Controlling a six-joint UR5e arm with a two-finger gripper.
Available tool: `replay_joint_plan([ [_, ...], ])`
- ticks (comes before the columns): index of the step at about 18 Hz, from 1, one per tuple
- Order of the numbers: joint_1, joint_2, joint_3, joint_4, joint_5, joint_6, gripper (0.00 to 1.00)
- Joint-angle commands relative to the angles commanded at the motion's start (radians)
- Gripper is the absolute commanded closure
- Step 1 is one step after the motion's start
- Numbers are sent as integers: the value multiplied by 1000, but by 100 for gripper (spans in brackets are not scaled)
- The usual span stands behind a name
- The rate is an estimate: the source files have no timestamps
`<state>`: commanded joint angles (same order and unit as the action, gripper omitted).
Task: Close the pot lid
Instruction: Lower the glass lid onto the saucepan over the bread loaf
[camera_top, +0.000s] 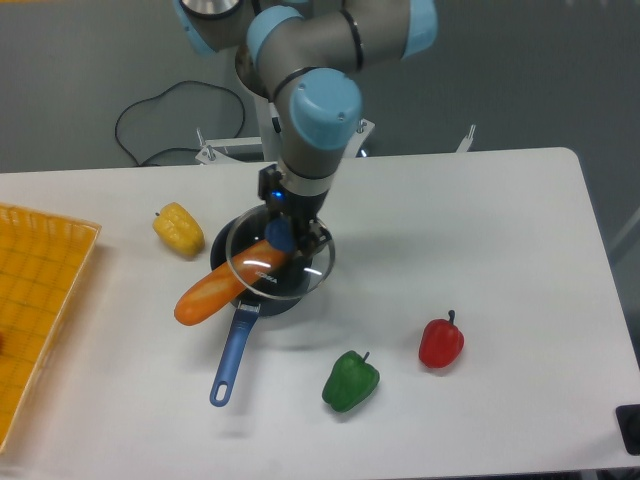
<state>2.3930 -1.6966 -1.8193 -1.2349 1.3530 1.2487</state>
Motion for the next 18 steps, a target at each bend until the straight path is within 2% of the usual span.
replay_joint_plan([
  [4,0,2,-12,5,-2,-2,52],
  [9,-2,11,-52,40,-2,0,52],
  [18,3,14,-63,40,-46,8,51],
])
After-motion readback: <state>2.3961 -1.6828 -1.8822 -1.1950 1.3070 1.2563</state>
